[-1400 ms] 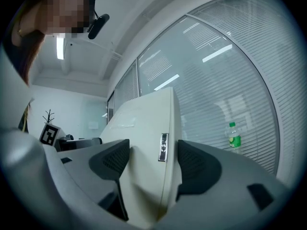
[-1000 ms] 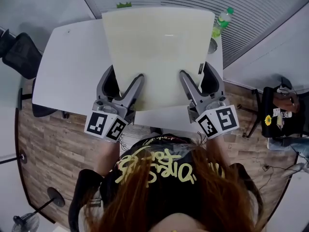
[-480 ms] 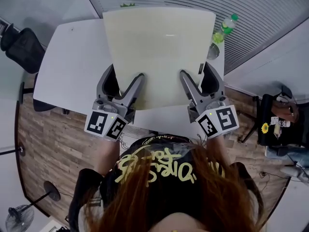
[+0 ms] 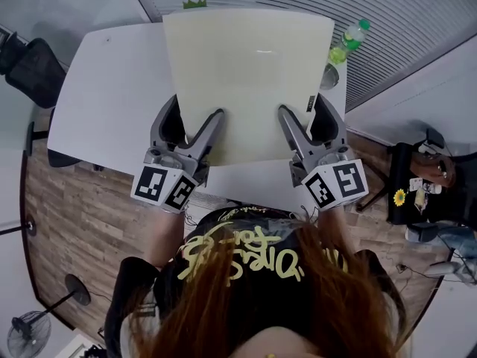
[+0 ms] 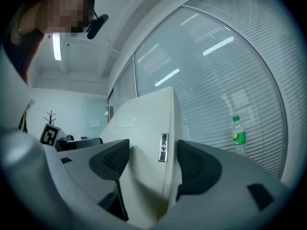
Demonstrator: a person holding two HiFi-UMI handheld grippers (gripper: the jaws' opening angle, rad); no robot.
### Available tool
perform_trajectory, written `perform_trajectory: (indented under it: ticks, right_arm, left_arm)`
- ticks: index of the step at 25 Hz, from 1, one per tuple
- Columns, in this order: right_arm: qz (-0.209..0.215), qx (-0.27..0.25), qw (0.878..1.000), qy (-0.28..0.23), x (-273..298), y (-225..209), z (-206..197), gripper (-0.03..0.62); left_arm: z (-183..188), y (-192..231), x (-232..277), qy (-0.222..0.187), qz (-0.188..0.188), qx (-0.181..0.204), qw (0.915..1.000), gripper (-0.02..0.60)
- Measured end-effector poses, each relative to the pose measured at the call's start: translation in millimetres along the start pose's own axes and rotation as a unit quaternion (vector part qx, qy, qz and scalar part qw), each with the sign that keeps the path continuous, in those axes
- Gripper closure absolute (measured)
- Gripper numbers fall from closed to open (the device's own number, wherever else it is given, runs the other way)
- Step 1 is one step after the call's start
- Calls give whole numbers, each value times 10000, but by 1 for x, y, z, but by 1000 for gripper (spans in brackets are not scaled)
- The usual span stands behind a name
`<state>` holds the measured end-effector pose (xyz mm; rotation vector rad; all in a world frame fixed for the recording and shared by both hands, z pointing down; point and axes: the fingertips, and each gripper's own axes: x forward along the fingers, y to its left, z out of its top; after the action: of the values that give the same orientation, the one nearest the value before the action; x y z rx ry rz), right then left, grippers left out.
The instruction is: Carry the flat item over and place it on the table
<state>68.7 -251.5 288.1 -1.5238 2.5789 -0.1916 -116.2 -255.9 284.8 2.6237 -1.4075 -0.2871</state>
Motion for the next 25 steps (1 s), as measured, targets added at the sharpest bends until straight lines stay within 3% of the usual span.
perform_trajectory:
  ticks: [25]
  right_arm:
    - [-75, 358, 9973, 629, 9, -16, -54, 279]
  left_arm:
    - [-49, 18, 6, 559, 180, -268, 9979, 199]
